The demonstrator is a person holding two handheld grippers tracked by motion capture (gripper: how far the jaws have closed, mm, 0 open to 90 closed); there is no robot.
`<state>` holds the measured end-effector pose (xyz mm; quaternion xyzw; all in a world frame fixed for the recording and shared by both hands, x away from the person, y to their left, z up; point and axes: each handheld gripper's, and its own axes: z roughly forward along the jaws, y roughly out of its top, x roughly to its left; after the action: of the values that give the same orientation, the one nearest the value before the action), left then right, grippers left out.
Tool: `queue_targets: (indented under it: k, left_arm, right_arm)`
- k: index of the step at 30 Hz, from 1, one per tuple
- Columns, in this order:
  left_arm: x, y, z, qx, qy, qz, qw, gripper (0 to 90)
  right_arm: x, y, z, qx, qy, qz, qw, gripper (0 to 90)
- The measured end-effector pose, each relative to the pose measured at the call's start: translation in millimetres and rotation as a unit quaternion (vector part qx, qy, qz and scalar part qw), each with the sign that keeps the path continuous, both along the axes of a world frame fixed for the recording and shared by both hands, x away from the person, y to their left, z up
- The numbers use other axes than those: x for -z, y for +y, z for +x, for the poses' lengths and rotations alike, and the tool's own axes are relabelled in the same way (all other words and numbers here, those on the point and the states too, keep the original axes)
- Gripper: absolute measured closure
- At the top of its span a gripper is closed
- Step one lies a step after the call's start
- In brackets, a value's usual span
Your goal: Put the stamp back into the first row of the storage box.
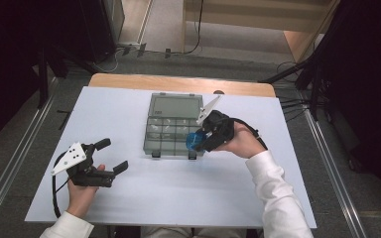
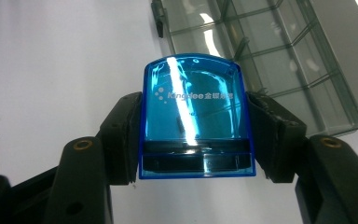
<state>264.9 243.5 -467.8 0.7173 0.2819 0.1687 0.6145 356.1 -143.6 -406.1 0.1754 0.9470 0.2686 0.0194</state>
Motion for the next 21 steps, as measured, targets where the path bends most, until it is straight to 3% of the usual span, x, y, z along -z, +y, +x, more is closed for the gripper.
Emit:
queue_targets:
  k: [12,21]
  left_arm:
    - [0.2,0.2,0.5,0.000,0.001,-0.003,1.0000,0.0]
    - [0.1,0.3,0.5,0.000,0.001,-0.004,1.0000,0.0]
  right_arm:
    - [-12.7,18.2,29.5,-0.015,0.010,-0.037,0.9991,42.3]
    - [-10.5,37.9,44.9,-0.026,0.011,-0.044,0.9986,42.3]
